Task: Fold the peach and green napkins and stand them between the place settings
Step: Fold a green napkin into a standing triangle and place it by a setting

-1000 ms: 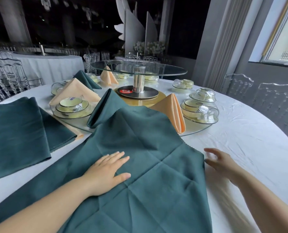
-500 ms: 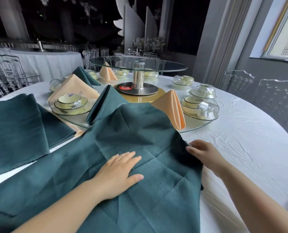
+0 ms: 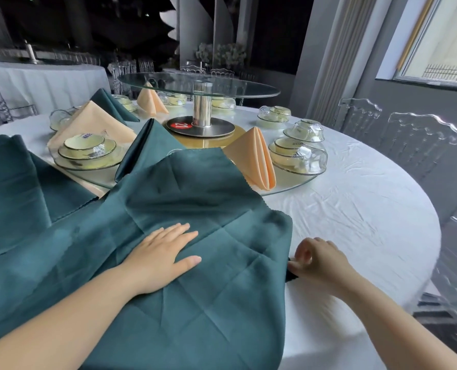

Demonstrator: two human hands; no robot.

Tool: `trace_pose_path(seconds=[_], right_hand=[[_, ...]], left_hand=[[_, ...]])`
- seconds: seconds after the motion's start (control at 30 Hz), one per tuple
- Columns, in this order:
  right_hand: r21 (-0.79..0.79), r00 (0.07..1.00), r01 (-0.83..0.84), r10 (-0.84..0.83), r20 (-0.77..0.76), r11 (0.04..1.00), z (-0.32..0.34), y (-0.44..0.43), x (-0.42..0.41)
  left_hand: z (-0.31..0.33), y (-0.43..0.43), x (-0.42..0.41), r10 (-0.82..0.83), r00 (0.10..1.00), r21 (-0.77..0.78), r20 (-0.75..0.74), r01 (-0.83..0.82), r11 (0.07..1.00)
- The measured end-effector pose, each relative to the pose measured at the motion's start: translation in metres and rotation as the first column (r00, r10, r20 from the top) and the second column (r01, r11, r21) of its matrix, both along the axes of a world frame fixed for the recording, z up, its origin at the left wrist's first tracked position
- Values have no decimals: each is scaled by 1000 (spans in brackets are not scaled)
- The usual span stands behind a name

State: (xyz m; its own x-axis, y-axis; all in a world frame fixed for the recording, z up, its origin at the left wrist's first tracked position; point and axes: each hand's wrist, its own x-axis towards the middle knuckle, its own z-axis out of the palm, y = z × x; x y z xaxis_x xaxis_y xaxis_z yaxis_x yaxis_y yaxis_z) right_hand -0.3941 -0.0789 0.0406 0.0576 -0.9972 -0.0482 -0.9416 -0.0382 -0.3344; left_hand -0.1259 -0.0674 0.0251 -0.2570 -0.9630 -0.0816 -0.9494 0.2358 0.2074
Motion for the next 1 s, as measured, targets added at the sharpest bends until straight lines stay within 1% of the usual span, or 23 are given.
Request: trace_pose_path(seconds=[0.17,0.27,0.37,0.43,0.57,0.67,0.7,0.77,0.8,0.83,0.9,0.97,1.0], right_hand=[[28,999,-33,33,-7,999,2,4,6],[38,997,-25,22,75,999,6,7,-3],[-6,984,64,-63,165,998,20,9,-30],[-27,972,154,-146,186,988,29,11,-54],[-14,957,260,-256,132,965,34,12,-92],[36,948,289,-291,125,957,35,12,-104],[56,952,284,-288,102,957,34,11,-106],[115,964,264,-266,8,958,32,10,-101],[124,970,243,-238,-50,962,31,9,-96],[95,973,224,-216,-84,970,31,8,-89],[-44,984,167,-169,-53,985,34,7,-67],[-160,998,51,-45,42,986,37,8,-30],[-171,996,-30,44,79,985,37,9,-6]], left_hand=[[0,1,0,15,1000,-5,-4,-15,1000],[0,1,0,13,1000,-2,2,-13,1000],[-1,1,1,22,1000,-5,4,-22,1000],[-2,1,1,21,1000,1,13,-21,1000],[-2,-1,-1,1,1000,19,5,-1,1000],[0,0,-4,8,1000,17,8,-8,1000],[0,0,-4,2,1000,13,6,-2,1000],[-2,-3,-4,-4,1000,15,9,4,1000],[-2,-4,-4,-4,1000,17,6,4,1000],[-4,-6,-4,-1,1000,17,3,1,1000],[-5,-8,-4,-2,1000,16,6,2,1000],[-6,-8,-3,0,1000,6,-6,0,1000],[-6,-8,-3,2,1000,-1,-21,-2,1000]])
